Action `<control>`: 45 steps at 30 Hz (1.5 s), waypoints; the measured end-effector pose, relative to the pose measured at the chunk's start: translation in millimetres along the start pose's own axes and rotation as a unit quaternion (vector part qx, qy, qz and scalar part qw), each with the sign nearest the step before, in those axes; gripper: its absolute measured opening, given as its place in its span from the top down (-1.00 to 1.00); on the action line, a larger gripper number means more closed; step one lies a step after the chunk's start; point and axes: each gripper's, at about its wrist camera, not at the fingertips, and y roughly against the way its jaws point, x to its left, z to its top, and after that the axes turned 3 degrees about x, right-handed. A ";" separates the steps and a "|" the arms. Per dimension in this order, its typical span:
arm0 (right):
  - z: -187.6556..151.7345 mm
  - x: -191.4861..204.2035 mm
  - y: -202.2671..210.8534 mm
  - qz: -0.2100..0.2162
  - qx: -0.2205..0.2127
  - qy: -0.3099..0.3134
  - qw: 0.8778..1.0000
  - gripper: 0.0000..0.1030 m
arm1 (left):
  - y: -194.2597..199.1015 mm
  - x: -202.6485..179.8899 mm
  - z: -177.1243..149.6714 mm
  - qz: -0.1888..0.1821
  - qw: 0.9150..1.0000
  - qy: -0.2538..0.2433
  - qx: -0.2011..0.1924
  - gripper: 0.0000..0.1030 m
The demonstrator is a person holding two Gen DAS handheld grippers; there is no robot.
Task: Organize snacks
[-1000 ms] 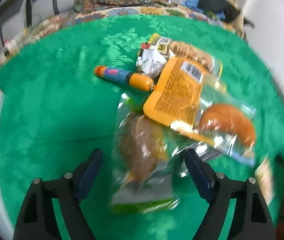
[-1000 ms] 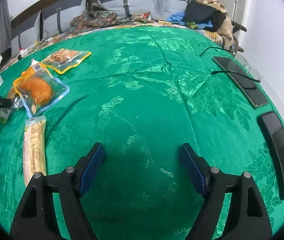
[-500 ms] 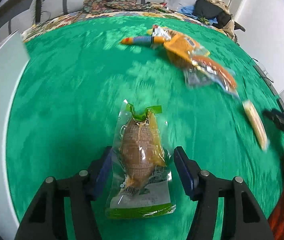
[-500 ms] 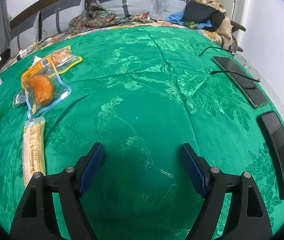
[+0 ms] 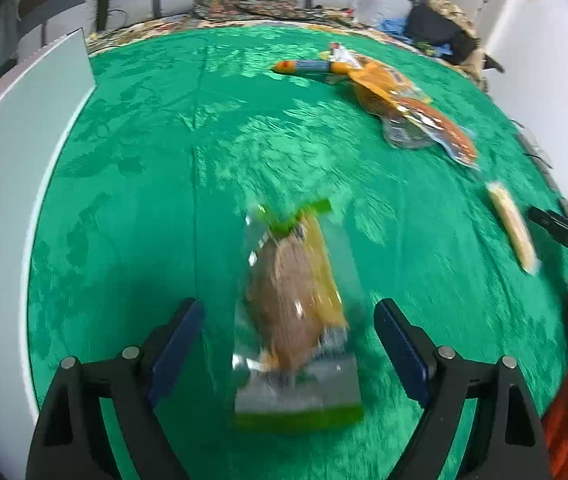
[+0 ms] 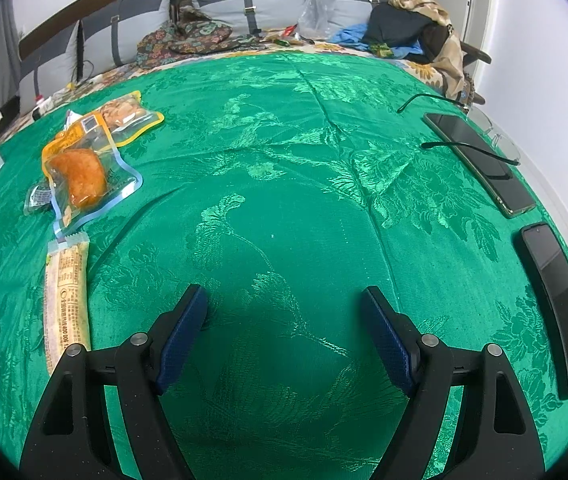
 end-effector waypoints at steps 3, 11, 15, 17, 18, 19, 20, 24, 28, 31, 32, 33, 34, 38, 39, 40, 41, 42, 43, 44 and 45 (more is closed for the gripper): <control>0.3 -1.5 -0.7 0.000 0.000 -0.001 1.000 -0.60 | -4.5 -9.5 5.9 0.034 0.999 -0.021 -0.001 -0.28; 13.8 3.2 3.3 0.088 0.086 0.000 0.992 -0.71 | 14.6 12.1 -17.2 -0.004 1.000 0.006 -0.022 -0.13; 26.9 44.8 19.9 0.195 0.130 0.006 0.972 -0.70 | 22.7 24.8 -28.6 -0.030 0.997 0.056 -0.037 -0.13; 32.5 72.9 14.0 0.188 0.139 0.035 0.972 -0.70 | 27.9 27.5 -31.6 -0.037 0.996 0.070 -0.044 -0.13; 33.4 83.2 7.8 0.182 0.148 0.044 0.971 -0.69 | 31.9 27.7 -32.9 -0.038 0.995 0.073 -0.048 -0.13; 32.8 94.3 -0.5 0.166 0.163 0.059 0.971 -0.64 | 36.5 27.4 -34.0 -0.041 0.995 0.076 -0.053 -0.13; 29.7 104.8 -8.4 0.144 0.182 0.080 0.970 -0.63 | 43.6 27.9 -35.6 -0.047 0.994 0.078 -0.059 -0.13; 23.4 112.5 -0.6 0.102 0.177 0.105 0.973 0.47 | 75.1 27.9 -41.9 -0.065 0.990 0.088 -0.087 -0.13; 29.3 99.1 22.8 0.146 0.168 0.052 0.974 0.47 | 109.8 37.8 -39.7 -0.103 0.979 0.127 -0.122 -0.13; 46.7 119.8 56.4 0.211 0.145 0.039 0.966 0.47 | 141.7 49.8 -36.0 -0.111 0.972 0.143 -0.152 -0.14; 54.8 135.6 71.2 0.234 0.132 0.047 0.962 0.47 | 159.7 58.9 -33.3 -0.111 0.968 0.150 -0.169 -0.14; 61.8 152.0 82.5 0.253 0.123 0.054 0.958 0.47 | 172.0 66.5 -32.5 -0.110 0.965 0.156 -0.179 -0.14; 69.7 174.9 97.8 0.282 0.113 0.063 0.951 0.47 | 188.5 78.4 -31.8 -0.103 0.962 0.163 -0.193 -0.14; 95.3 264.9 152.7 0.381 0.088 0.103 0.915 0.46 | 232.0 125.3 -35.1 -0.040 0.958 0.176 -0.222 -0.14; 98.8 295.3 165.1 0.405 0.086 0.118 0.903 0.46 | 240.4 142.4 -38.6 -0.009 0.958 0.181 -0.223 -0.14; 101.0 320.9 174.4 0.422 0.086 0.130 0.893 0.46 | 245.7 159.1 -42.6 0.016 0.957 0.188 -0.221 -0.15; 99.8 343.3 183.1 0.432 0.084 0.139 0.887 0.46 | 247.8 171.7 -46.2 0.036 0.957 0.192 -0.217 -0.16; 98.2 370.6 192.4 0.444 0.078 0.150 0.880 0.39 | 247.3 190.8 -51.1 0.078 0.957 0.196 -0.201 -0.18; 97.7 389.6 197.4 0.454 0.071 0.157 0.874 0.29 | 245.8 201.1 -55.2 0.098 0.956 0.200 -0.192 -0.24; 93.5 407.4 202.5 0.464 0.064 0.161 0.868 0.08 | 241.3 221.0 -63.7 0.130 0.954 0.209 -0.173 -0.29; 90.9 422.2 203.7 0.476 0.068 0.162 0.862 -0.49 | 238.6 232.2 -70.9 0.143 0.952 0.215 -0.162 -0.38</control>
